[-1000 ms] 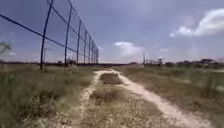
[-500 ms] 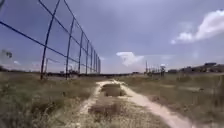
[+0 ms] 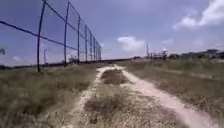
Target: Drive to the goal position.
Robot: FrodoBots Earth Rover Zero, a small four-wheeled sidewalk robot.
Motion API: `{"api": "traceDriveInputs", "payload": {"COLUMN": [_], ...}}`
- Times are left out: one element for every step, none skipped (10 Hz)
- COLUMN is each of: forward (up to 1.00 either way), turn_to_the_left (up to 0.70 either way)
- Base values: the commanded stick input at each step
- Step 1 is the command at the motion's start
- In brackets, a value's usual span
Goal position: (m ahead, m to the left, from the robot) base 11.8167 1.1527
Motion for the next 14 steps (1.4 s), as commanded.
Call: {"api": "traceDriveInputs", "payload": {"forward": [0.5,0.5,0.5,0.5,0.5,0.5,0.5,0.5,0.5,0.5,0.5,0.5,0.5,0.5], "turn_to_the_left": [0.0,0.0,0.0,0.0,0.0,0.0,0.0,0.0,0.0,0.0,0.0,0.0,0.0,0.0]}}
